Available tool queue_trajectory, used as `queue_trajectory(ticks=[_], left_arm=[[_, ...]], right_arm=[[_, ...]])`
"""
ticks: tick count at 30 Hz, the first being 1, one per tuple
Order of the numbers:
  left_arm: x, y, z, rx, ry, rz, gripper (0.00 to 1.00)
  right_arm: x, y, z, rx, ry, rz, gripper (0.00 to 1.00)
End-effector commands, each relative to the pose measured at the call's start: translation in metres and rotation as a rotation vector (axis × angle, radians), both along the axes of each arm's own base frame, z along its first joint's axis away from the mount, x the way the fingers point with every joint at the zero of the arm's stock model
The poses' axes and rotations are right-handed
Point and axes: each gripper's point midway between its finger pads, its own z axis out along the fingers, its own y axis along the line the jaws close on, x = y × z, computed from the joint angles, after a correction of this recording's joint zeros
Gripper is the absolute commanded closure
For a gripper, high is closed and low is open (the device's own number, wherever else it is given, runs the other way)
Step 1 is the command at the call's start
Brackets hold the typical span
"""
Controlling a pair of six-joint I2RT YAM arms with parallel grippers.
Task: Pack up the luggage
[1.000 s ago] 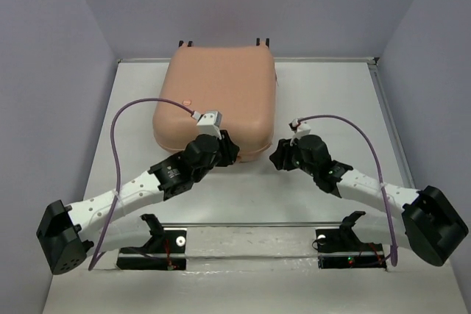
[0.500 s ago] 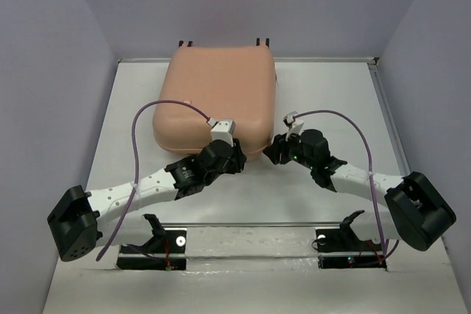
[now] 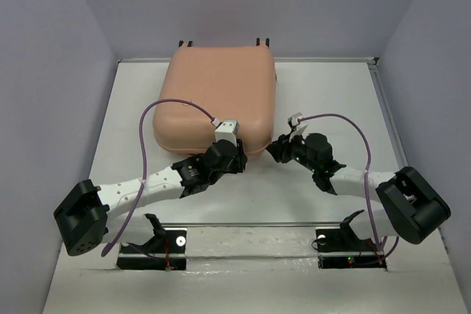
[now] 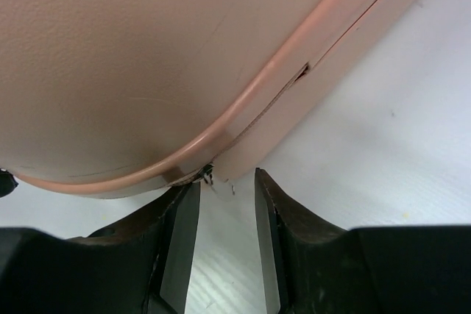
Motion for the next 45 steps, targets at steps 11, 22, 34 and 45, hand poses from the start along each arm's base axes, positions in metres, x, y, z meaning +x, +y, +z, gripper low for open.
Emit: queue_trajectory(ticks=[11,22,34,45], left_arm=[[0.036,-0.011,0.042,-0.015,-0.153,0.078,0.60],[0.073,-0.021,0.085,-0.024,-0.244,0.115,0.60],[0.063,-0.014,0.094,-0.051,-0.236,0.105,0.61],[0.029,-0.006,0.052,-0.079,-0.138,0.061,0.60]], right_arm=[[0.010,0.017,0.046,0.191,-0.152,0.059,0.93],[-0.089,0.034,-0.010,0.023,0.100,0.126,0.93],[-0.050,0.000,-0.011,0.022,0.128,-0.135,0.93],[0.010,-0.021,0.015,0.011,0.031,0.047,0.50]])
